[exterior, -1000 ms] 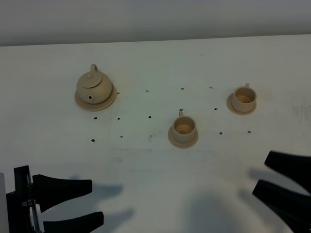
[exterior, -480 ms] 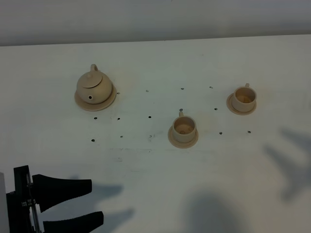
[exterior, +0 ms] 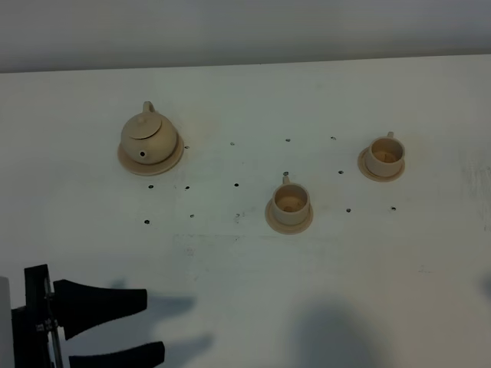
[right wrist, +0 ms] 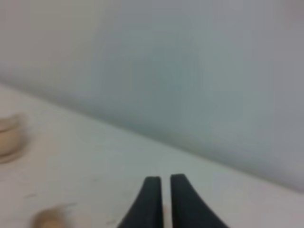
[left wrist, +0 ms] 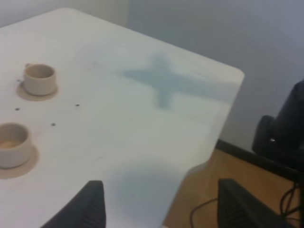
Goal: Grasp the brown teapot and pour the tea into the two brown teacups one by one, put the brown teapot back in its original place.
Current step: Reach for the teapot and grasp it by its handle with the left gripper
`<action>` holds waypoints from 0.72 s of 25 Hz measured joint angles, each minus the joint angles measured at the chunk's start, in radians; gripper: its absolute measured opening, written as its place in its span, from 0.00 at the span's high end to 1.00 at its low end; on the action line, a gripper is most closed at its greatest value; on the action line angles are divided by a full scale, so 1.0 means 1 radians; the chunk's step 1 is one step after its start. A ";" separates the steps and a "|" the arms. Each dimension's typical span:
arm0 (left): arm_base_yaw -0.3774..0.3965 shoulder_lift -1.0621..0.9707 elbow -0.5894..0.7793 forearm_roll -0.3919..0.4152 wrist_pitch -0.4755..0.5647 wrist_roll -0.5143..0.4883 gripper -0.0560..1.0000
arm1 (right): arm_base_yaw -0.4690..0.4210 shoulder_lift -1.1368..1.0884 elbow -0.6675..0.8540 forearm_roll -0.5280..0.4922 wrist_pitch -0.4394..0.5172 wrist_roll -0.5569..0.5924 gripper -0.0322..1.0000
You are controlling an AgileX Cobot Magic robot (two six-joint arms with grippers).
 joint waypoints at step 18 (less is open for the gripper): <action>0.000 0.000 -0.139 0.010 0.056 -0.084 0.57 | 0.000 -0.273 -0.059 -0.238 0.291 0.425 0.99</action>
